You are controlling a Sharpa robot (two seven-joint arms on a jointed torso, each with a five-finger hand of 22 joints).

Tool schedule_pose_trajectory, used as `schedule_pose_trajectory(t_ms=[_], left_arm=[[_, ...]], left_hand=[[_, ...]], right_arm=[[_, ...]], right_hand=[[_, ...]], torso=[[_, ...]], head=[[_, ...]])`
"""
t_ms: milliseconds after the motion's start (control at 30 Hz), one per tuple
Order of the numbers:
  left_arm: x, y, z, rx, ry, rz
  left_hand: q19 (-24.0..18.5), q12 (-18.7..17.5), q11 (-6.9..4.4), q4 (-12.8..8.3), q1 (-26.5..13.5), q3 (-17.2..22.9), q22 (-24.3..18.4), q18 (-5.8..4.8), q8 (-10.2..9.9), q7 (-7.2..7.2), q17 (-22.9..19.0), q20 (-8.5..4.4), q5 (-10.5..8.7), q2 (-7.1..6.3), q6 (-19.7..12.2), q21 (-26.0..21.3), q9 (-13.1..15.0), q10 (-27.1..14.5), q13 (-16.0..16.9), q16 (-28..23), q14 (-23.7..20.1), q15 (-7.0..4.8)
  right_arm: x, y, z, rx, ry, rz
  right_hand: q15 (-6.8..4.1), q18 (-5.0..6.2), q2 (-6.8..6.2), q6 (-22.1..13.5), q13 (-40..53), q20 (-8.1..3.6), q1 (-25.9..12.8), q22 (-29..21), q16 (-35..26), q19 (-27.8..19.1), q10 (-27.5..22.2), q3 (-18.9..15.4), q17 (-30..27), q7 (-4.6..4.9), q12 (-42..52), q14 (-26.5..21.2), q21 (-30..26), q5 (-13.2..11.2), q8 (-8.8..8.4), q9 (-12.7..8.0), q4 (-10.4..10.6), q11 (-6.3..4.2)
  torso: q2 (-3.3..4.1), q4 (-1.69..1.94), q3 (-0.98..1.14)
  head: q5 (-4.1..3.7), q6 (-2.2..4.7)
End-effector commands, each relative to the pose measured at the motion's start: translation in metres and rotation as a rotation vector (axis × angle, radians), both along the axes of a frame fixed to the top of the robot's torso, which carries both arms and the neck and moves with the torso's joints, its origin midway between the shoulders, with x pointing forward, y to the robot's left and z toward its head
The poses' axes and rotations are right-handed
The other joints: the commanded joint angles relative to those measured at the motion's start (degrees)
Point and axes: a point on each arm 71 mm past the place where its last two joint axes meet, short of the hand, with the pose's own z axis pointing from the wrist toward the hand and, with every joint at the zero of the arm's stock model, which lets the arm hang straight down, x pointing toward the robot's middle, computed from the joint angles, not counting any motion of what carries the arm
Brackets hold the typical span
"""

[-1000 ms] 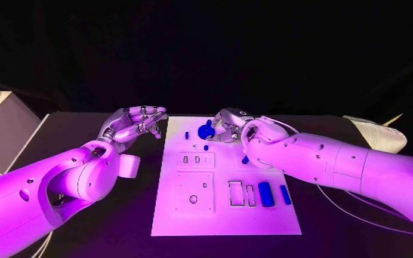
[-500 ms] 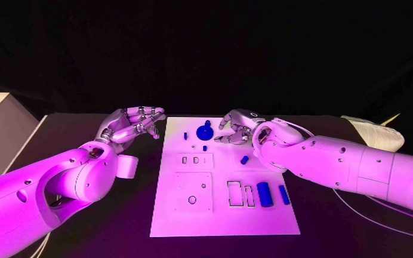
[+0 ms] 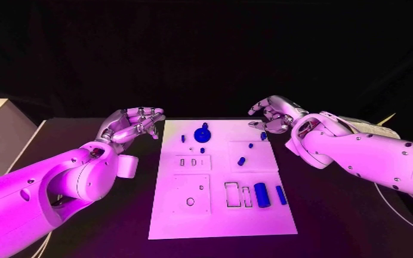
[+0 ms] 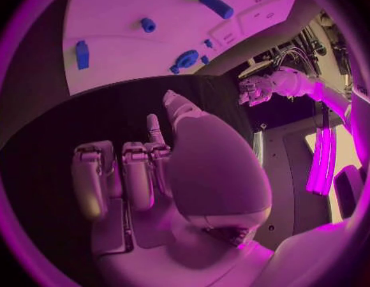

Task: Assemble the parts on the task board

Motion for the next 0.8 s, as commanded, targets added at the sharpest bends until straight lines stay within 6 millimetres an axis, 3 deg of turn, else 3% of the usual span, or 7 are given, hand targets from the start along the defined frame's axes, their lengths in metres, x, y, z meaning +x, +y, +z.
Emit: schedule_pose_trajectory(t_ms=[33,333,533,800], left_arm=[[0.0,-0.003,0.0,-0.007,-0.011,-0.016],[0.001,-0.005,-0.002,-0.01,-0.008,-0.019],[0.002,-0.004,-0.004,-0.01,-0.006,-0.017],[0.003,-0.004,-0.004,-0.01,-0.005,-0.016]], left_hand=[[-0.4,0.4,0.12,0.0,-0.4,0.3,0.1,0.36,0.3,-0.21,-0.1,0.1,-0.2,-0.07,-0.4,0.2,0.1,-0.3,0.1,0.3,-0.4,0.04],[-0.4,0.4,0.12,0.0,-0.4,0.3,0.1,0.36,0.3,-0.21,-0.1,0.1,-0.2,-0.07,-0.4,0.2,0.1,-0.3,0.1,0.3,-0.4,0.04],[-0.4,0.4,0.12,0.0,-0.4,0.3,0.1,0.36,0.3,-0.21,-0.1,0.1,-0.2,-0.07,-0.4,0.2,0.1,-0.3,0.1,0.3,-0.4,0.04],[-0.4,0.4,0.12,0.0,-0.4,0.3,0.1,0.36,0.3,-0.21,-0.1,0.1,-0.2,-0.07,-0.4,0.2,0.1,-0.3,0.1,0.3,-0.4,0.04]], right_arm=[[-0.003,-0.009,-0.001,0.027,0.039,0.086],[-0.001,-0.048,-0.014,-0.065,0.113,0.053],[0.002,-0.057,-0.028,-0.109,0.15,0.033],[0.01,-0.057,-0.035,-0.131,0.169,0.01]], right_hand=[[-0.14,-0.26,-0.37,0.2,15.1,-0.21,1.0,13.1,0.2,5.1,6.0,0.6,15.1,0.26,0.1,6.0,-0.3,0.1,-0.18,-0.1,-0.5,0.24],[0.02,-0.33,-1.75,-0.8,15.1,-0.22,1.7,13.4,0.2,5.2,6.0,0.5,15.1,0.43,0.1,6.0,-0.1,-0.2,-0.96,-0.5,-0.9,0.28],[0.66,-0.33,-2.1,-2.7,15.1,0.32,2.0,13.4,0.2,5.2,6.0,-0.1,15.1,1.01,0.1,6.0,-0.1,-0.4,-2.23,-1.0,-0.7,0.81],[0.77,-0.34,-2.1,-3.1,15.1,0.44,2.1,13.5,0.2,5.2,6.0,-0.3,15.1,1.09,0.1,6.0,-0.1,-0.3,-2.56,-1.1,-0.6,0.91]], torso=[[-0.23,-0.29,0.33],[-0.33,-0.75,0.57],[-0.21,-0.58,0.57],[-0.2,-0.34,0.28]], head=[[-0.51,-0.04],[-0.56,-0.29],[-0.93,-0.4],[-1.18,-0.81]])
